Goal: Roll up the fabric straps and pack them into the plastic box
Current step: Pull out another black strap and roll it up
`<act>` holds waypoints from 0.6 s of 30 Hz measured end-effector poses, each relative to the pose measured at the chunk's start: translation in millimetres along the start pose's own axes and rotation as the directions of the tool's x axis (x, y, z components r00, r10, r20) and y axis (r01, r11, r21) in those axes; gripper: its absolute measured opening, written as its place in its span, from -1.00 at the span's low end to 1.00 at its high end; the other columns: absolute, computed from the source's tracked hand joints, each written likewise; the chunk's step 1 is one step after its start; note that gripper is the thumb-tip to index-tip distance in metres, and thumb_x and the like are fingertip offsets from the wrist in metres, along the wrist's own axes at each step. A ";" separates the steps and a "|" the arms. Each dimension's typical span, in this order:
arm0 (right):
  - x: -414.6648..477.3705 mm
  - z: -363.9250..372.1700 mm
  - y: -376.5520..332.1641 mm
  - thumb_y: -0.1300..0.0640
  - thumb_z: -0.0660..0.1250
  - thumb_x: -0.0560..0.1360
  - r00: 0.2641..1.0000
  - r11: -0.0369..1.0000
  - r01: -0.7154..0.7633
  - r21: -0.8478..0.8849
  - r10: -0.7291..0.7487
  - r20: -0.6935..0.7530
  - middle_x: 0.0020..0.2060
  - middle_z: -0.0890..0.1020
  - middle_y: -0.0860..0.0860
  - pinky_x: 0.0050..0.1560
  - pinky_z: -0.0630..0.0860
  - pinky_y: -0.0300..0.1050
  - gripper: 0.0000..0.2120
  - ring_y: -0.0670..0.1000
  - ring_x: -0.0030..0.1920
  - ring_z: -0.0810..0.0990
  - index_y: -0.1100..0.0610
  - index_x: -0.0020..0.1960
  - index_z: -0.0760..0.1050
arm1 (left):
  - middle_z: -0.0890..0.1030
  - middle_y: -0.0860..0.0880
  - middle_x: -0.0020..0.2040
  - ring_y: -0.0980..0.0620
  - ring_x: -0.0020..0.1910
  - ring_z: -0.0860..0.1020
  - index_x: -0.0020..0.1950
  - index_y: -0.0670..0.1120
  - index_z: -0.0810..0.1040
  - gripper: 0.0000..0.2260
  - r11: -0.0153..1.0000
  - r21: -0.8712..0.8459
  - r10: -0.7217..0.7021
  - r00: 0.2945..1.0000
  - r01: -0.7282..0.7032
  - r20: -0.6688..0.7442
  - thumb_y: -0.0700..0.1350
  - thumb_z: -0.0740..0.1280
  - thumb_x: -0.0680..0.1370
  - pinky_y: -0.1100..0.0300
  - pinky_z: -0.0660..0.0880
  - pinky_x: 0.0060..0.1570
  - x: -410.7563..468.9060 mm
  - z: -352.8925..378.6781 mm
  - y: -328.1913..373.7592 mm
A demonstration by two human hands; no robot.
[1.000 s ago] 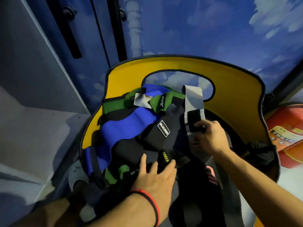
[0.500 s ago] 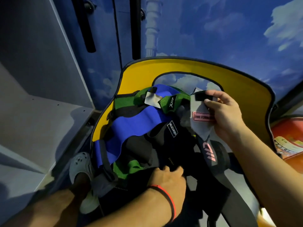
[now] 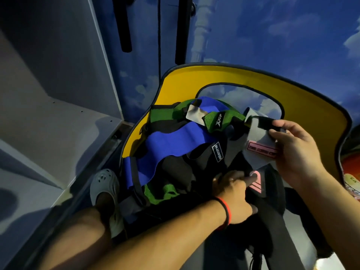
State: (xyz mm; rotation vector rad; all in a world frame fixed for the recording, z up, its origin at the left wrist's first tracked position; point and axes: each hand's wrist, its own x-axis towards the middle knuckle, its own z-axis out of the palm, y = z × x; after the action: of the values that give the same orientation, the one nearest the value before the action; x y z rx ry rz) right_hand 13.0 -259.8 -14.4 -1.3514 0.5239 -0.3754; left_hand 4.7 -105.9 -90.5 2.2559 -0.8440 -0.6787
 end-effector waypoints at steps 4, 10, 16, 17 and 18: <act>2.7 -6.2 -11.1 0.36 0.23 0.60 0.997 0.999 -0.032 0.033 0.034 -0.066 -0.06 0.66 0.06 -0.17 0.60 -0.03 -0.72 0.00 -0.16 0.65 0.01 0.01 0.58 | 0.57 0.10 0.11 0.11 0.13 0.54 0.19 0.01 0.68 -0.75 0.858 -0.513 -0.066 0.987 -0.018 -0.145 -0.19 0.46 0.53 0.33 0.49 0.15 6.0 3.7 -3.0; 12.0 0.1 -7.2 0.40 0.24 0.58 0.984 0.997 -0.065 0.043 0.071 -0.162 -0.15 0.67 0.02 -0.15 0.64 -0.06 -0.70 0.02 -0.11 0.65 0.02 -0.09 0.57 | 0.57 0.05 -0.06 0.05 -0.04 0.58 0.24 0.03 0.35 -0.54 0.729 -0.682 -0.168 0.980 0.049 -0.108 -0.23 0.50 0.48 0.16 0.55 0.00 9.2 6.0 -1.1; 20.4 10.2 4.9 0.39 0.25 0.58 0.988 0.998 -0.051 -0.040 0.045 -0.149 -0.12 0.64 0.03 -0.33 0.60 -0.18 -0.71 -0.04 -0.20 0.61 0.01 -0.04 0.57 | 0.60 -0.06 0.31 -0.06 0.28 0.55 0.45 -0.05 0.46 -0.40 0.816 -0.563 -0.103 0.991 0.134 0.087 -0.21 0.56 0.44 0.03 0.47 0.34 20.9 -1.1 -6.9; 19.5 12.8 2.7 0.39 0.25 0.58 0.986 0.998 -0.045 -0.031 0.040 -0.161 -0.12 0.64 0.02 -0.31 0.61 -0.18 -0.71 -0.05 -0.19 0.62 0.01 -0.04 0.58 | 0.62 -0.06 0.29 -0.06 0.27 0.56 0.41 -0.07 0.50 -0.44 0.805 -0.575 -0.108 0.989 0.145 0.099 -0.21 0.56 0.43 0.06 0.48 0.31 20.2 -3.3 -7.9; 19.8 14.7 1.0 0.39 0.25 0.58 0.986 0.999 -0.030 -0.012 0.028 -0.163 -0.12 0.64 0.01 -0.31 0.61 -0.18 -0.70 -0.05 -0.18 0.62 0.01 -0.04 0.58 | 0.63 -0.06 0.27 -0.06 0.24 0.57 0.37 -0.08 0.53 -0.48 0.803 -0.574 -0.117 0.987 0.157 0.107 -0.19 0.57 0.43 0.08 0.49 0.29 21.7 -3.4 -8.8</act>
State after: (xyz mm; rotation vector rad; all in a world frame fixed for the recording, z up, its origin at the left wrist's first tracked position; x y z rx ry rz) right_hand 37.5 -258.4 -16.2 -1.3319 0.6823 -0.4621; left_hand 24.7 -114.7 -99.7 1.7449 -0.4147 -0.9381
